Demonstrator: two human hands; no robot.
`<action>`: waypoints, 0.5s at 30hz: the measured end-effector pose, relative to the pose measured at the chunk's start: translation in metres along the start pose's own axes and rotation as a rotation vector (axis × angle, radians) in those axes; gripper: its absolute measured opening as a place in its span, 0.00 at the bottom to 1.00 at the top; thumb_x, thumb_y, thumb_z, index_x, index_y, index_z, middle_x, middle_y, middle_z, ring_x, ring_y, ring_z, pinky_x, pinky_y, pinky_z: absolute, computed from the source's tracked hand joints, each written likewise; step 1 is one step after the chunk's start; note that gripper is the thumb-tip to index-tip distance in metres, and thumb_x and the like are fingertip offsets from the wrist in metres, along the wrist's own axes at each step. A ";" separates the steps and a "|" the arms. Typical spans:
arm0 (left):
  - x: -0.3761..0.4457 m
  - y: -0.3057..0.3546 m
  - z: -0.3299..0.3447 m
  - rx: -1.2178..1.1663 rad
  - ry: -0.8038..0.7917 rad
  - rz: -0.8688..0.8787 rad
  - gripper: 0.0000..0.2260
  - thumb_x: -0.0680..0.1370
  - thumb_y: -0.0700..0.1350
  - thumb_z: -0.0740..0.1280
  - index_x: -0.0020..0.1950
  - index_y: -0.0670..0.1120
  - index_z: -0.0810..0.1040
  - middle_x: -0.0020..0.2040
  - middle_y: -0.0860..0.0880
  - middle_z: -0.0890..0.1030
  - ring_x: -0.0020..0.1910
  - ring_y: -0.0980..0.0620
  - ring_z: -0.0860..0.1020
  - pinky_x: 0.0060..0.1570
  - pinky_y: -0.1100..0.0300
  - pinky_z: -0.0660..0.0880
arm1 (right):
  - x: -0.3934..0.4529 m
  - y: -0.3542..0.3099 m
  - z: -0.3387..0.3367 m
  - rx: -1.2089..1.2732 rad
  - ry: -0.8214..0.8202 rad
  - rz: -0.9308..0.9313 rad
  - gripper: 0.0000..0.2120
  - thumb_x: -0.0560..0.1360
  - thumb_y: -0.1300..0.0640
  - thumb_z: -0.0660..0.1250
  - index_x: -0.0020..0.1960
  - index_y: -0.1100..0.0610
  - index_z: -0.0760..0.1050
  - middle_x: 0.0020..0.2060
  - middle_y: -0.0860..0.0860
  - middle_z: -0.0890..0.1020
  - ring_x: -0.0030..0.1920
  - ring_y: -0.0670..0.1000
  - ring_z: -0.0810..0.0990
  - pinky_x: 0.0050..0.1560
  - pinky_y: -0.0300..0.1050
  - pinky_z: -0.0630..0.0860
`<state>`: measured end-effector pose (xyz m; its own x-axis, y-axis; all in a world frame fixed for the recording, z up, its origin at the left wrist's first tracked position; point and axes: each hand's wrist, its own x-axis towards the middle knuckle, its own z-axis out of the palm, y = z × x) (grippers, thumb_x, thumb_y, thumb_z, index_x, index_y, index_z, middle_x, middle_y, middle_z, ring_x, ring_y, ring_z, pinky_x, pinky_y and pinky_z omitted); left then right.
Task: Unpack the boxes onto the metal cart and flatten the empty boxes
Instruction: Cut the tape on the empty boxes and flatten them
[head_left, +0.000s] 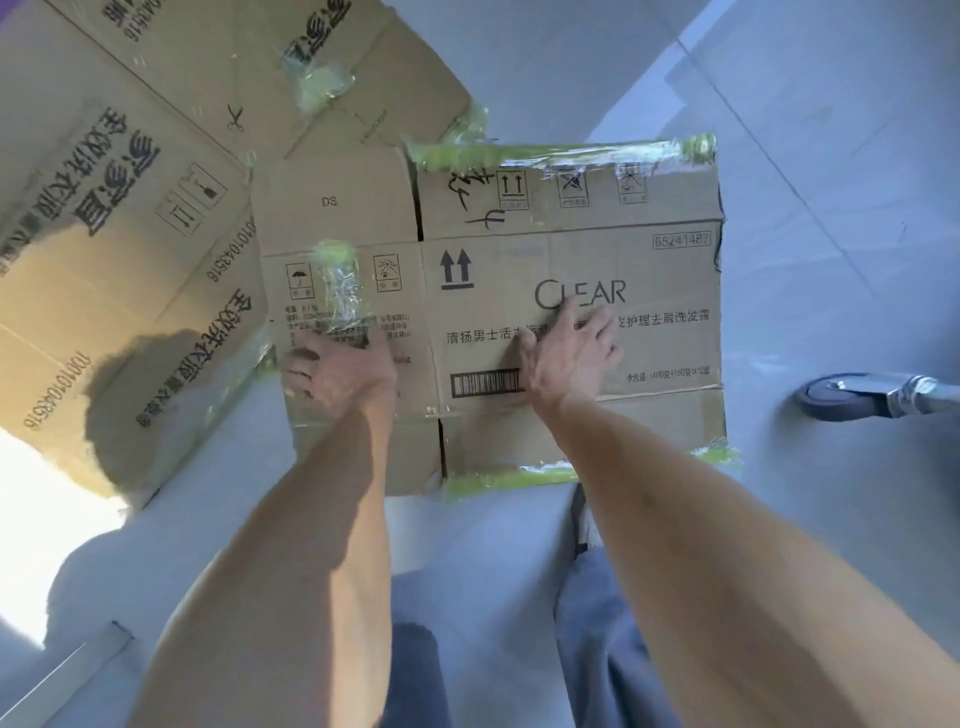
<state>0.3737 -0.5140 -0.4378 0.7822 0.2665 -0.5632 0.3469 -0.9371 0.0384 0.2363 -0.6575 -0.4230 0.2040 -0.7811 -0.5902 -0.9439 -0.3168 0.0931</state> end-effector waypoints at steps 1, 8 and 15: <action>0.011 0.001 0.004 -0.035 0.018 -0.021 0.46 0.72 0.69 0.63 0.80 0.44 0.52 0.78 0.35 0.54 0.77 0.38 0.55 0.72 0.38 0.56 | 0.012 -0.001 0.002 0.049 0.059 0.034 0.34 0.79 0.37 0.55 0.77 0.55 0.55 0.76 0.66 0.56 0.77 0.63 0.55 0.73 0.62 0.58; 0.032 -0.013 0.017 -0.092 0.036 -0.099 0.59 0.61 0.80 0.65 0.80 0.52 0.44 0.79 0.36 0.53 0.78 0.37 0.54 0.71 0.33 0.57 | 0.068 0.037 -0.017 0.459 0.106 0.373 0.43 0.77 0.31 0.45 0.80 0.58 0.39 0.78 0.62 0.38 0.78 0.62 0.36 0.75 0.60 0.34; 0.025 -0.009 0.021 -0.116 0.221 -0.136 0.55 0.60 0.75 0.70 0.78 0.53 0.52 0.67 0.36 0.66 0.67 0.36 0.66 0.61 0.34 0.68 | 0.073 0.055 0.007 0.542 0.250 0.608 0.46 0.73 0.27 0.38 0.80 0.56 0.49 0.78 0.64 0.49 0.79 0.61 0.49 0.74 0.60 0.45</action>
<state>0.3792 -0.5032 -0.4695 0.8136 0.4428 -0.3767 0.5037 -0.8605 0.0765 0.1971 -0.7283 -0.4663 -0.3879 -0.8481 -0.3609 -0.8887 0.4480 -0.0975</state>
